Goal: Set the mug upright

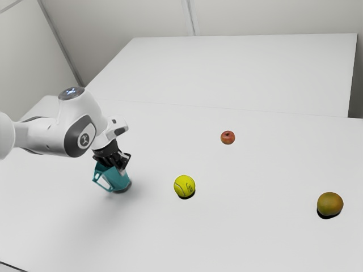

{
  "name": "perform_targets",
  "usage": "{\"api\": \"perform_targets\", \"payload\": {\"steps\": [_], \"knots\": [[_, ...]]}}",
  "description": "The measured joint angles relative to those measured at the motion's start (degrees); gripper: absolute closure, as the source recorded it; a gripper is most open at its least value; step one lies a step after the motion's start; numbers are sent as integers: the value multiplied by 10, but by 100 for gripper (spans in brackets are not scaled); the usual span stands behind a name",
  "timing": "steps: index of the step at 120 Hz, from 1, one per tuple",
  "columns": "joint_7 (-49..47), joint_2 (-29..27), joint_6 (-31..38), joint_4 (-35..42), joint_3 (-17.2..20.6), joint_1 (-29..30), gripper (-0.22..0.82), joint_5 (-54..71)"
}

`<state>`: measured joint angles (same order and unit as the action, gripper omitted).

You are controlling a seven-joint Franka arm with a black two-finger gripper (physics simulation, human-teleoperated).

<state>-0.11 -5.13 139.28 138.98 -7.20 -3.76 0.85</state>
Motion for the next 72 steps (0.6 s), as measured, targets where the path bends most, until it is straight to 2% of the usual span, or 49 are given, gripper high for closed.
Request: {"api": "perform_targets", "payload": {"steps": [72], "knots": [[-16,-16,3,-5,1,-7,36,-7]]}}
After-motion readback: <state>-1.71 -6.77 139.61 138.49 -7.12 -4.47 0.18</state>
